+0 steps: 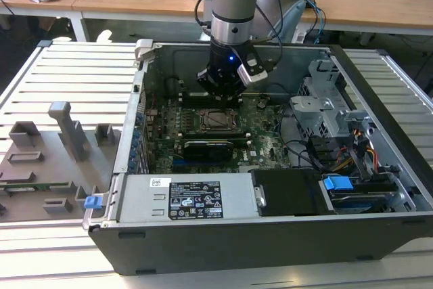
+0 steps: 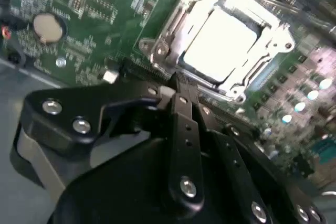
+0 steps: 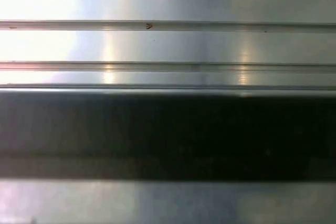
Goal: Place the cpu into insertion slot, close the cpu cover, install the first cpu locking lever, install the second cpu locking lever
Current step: 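Install the first cpu locking lever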
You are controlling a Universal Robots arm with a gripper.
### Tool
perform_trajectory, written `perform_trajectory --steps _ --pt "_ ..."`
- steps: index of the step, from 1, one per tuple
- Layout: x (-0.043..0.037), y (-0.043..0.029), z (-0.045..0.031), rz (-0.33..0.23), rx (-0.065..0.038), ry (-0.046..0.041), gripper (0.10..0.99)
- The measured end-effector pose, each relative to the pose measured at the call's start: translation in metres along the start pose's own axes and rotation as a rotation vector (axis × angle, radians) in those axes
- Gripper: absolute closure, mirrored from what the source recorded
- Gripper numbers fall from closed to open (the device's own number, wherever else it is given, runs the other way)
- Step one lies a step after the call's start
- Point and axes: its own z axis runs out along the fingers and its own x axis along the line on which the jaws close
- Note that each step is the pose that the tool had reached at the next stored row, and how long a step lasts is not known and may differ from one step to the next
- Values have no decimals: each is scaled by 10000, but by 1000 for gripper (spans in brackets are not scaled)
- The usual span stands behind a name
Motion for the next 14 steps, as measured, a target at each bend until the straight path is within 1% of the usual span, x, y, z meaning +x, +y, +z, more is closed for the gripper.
perform_trajectory --steps 1,4,5,6,8,9,13,14 --pt "0 -75 0 -2 1 2 980" --pt "1 -225 1 -2 2 1 980" --pt "1 -300 3 -1 0 1 980" --pt "1 -345 3 -1 1 1 980" --pt "1 -395 3 -2 0 0 980" --pt "2 -396 -3 -1 3 3 980" --pt "1 -395 -99 -1 2 1 980" --pt "0 -395 -109 -1 2 2 980"
